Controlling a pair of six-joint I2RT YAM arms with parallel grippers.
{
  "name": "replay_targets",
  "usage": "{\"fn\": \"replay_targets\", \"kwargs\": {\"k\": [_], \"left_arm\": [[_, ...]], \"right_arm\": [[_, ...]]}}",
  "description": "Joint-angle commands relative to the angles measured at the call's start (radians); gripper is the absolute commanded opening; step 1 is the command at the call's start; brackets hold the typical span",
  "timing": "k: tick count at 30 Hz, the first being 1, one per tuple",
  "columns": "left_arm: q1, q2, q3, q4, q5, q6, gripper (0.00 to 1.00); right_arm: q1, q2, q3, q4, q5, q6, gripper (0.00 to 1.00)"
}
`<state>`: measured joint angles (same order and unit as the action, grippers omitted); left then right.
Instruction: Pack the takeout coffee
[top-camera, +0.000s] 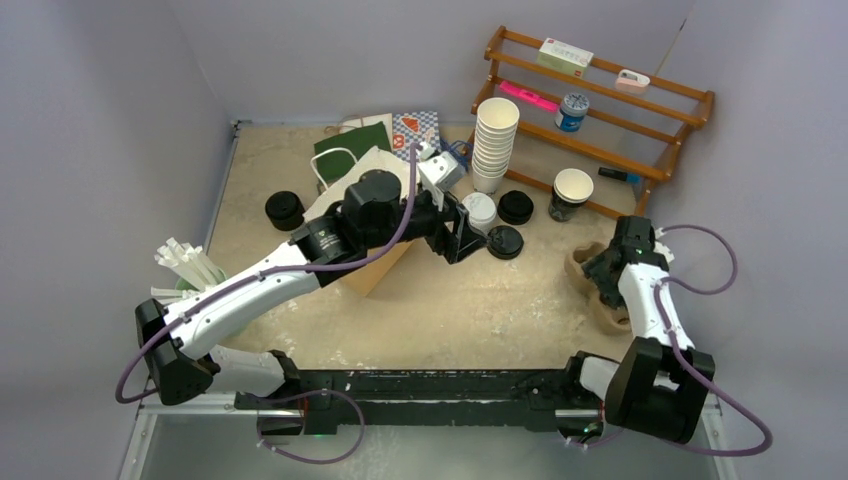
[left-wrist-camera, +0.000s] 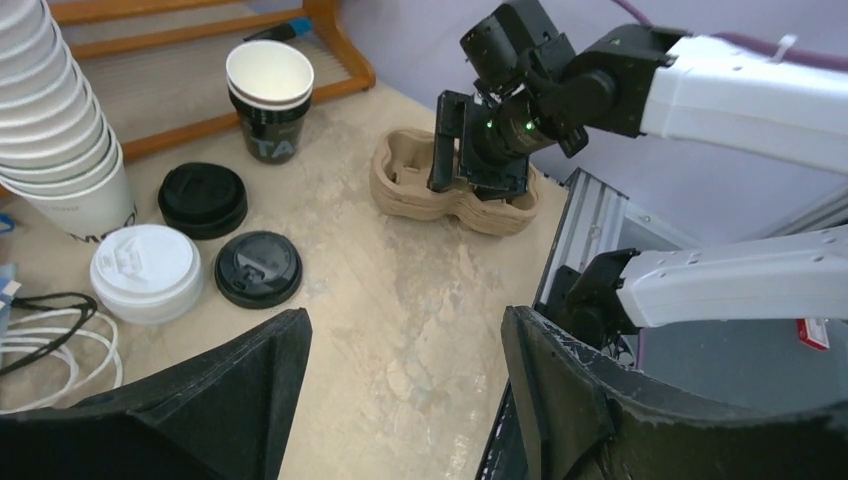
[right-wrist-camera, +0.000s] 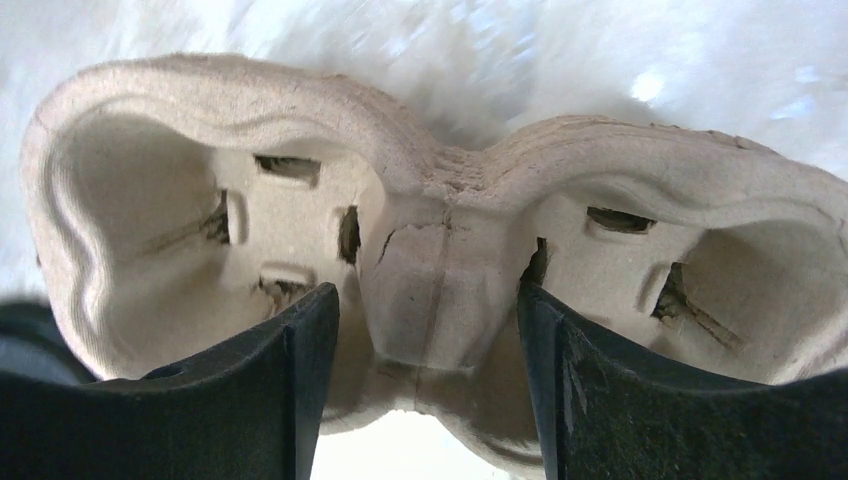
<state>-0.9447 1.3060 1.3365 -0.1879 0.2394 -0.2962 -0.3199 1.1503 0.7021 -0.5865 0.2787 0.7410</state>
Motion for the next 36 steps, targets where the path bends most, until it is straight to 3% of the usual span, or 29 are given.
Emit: {"fn": "replay_targets", "kwargs": {"k": [1,4,8,12,18,22,27,36], "left_arm": [[-0.005,0.001,-0.09,0.117,-0.009,-0.018,0.73],[-0.005,0.025,-0.12,0.131,-0.034,-0.023,0.75],[-0.005,0.034,-0.15,0.13,-0.123,-0.022,0.86],[-0.006,-0.003,-0.238,0.234,-0.196,-0.066,0.88],[-0.004,-0.011,-0.348,0.499,-0.032,-0.049,0.88],[-0.005,0.08,-0.275,0.461,0.002,-0.055,0.81],[-0.004,0.127,-0.239,0.446,-0.007,-0.003,0.79],[-0.005,0.131,-0.247,0.426,-0.062,0.048,0.79]], "right_arm": [[0.119,-0.035,0.02,-0.017,-0.13,-0.014,0.68],[0.174,-0.049,0.02,-0.017,-0.192,-0.02,0.68],[0.258,-0.043,0.015,0.001,-0.272,-0.078,0.68],[0.369,-0.011,0.048,-0.021,-0.28,-0.104,0.68],[0.421,-0.031,0.1,-0.067,-0.175,-0.099,0.76],[0.421,-0.047,0.125,-0.08,-0.088,-0.07,0.78],[0.421,-0.024,0.131,-0.061,-0.034,-0.052,0.7],[0.422,-0.009,0.15,-0.068,-0.084,-0.05,0.51]]}}
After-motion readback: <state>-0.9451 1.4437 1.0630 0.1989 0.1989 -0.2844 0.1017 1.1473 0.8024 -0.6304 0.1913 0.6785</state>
